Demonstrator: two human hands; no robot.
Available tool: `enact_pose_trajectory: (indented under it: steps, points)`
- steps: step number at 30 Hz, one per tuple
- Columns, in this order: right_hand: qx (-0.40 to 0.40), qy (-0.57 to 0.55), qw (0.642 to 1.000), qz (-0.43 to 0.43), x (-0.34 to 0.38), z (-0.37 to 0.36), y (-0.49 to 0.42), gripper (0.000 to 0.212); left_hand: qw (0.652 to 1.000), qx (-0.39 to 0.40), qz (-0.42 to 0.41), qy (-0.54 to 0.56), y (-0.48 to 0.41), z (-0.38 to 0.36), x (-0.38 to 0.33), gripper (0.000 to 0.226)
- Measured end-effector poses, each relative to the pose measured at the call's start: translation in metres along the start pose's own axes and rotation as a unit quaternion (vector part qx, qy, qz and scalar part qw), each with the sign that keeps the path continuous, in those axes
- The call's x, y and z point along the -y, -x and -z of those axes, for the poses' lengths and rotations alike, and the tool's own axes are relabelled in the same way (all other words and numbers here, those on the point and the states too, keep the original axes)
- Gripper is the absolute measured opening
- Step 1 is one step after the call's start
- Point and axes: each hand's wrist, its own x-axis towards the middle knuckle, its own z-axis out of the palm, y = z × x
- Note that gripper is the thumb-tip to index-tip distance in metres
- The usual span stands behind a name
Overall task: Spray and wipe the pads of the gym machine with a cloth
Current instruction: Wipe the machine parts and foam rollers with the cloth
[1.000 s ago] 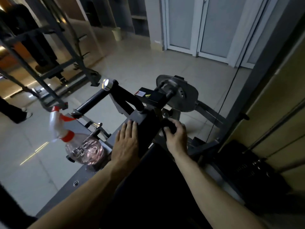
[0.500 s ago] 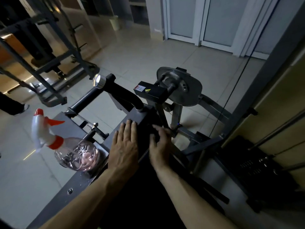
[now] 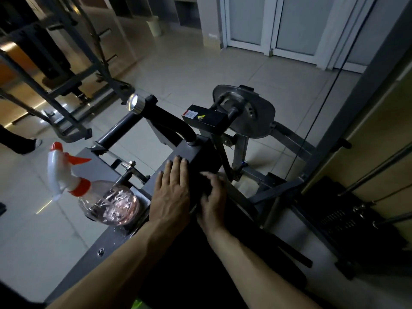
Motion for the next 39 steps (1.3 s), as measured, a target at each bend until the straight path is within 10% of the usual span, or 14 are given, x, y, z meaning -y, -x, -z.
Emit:
enact_pose_trajectory:
  steps: [7,14,20,29,39]
  points:
    - [-0.095,-0.135,0.966,-0.197,0.009,0.001,-0.093,0.037,1.0,-0.007,-0.002,0.02,0.0,-0.001,0.002,0.106]
    - [-0.046,-0.101,0.967,-0.229,-0.022,-0.009,0.008,0.054,1.0,-0.008,0.0,0.01,-0.001,-0.004,-0.001,0.11]
    - [-0.054,-0.238,0.889,-0.388,-0.028,-0.004,-0.106,0.039,1.0,0.003,-0.001,0.016,-0.002,-0.003,0.002,0.116]
    - [0.05,-0.176,0.921,-0.343,-0.004,0.005,0.023,0.03,1.0,-0.005,0.001,0.013,-0.001,-0.002,-0.002,0.115]
    - [-0.06,-0.077,0.971,-0.219,0.015,0.01,-0.055,0.037,1.0,-0.008,-0.005,0.011,-0.001,0.001,-0.001,0.113]
